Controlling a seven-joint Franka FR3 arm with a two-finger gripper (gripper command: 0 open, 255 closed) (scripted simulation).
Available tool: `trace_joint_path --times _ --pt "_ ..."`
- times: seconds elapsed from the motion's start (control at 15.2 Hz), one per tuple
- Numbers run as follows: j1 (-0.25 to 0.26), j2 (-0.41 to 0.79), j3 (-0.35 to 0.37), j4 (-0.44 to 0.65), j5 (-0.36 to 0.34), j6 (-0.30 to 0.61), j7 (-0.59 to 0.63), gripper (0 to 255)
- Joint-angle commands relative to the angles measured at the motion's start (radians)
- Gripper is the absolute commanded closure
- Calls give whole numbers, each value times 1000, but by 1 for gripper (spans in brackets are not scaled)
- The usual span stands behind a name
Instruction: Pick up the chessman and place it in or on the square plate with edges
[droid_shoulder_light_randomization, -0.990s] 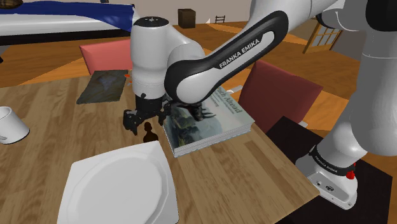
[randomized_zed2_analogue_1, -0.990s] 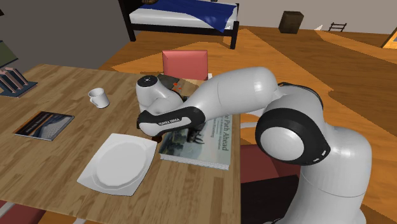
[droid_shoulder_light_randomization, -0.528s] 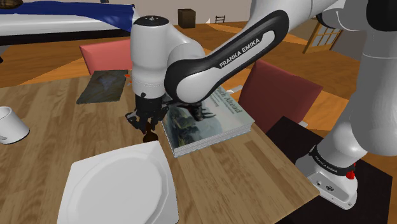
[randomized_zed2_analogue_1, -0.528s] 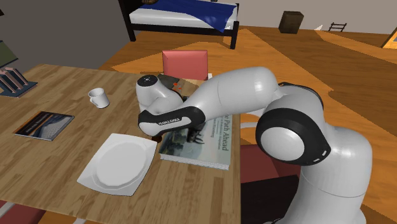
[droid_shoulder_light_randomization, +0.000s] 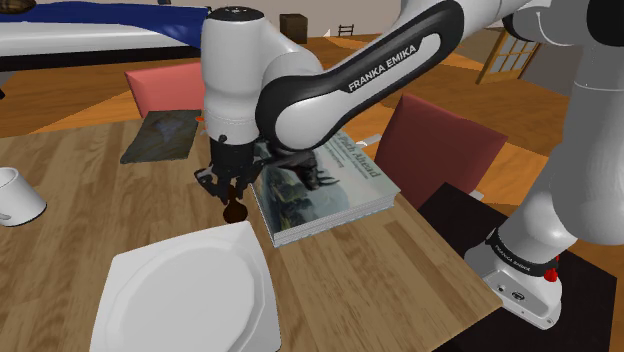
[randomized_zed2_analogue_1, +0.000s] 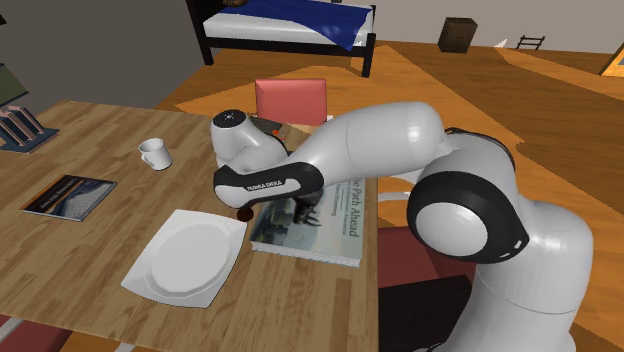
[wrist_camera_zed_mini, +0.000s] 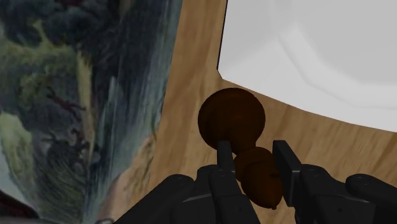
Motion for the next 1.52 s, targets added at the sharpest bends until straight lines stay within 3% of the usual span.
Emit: trace_joint_path --times 0.0,0.86,1.45 --pt "-3 -10 4 11 8 -19 -6 255" --pt "-14 -67 26 104 55 -161 -37 255" --pt "177 32 49 257 -40 -242 177 255"
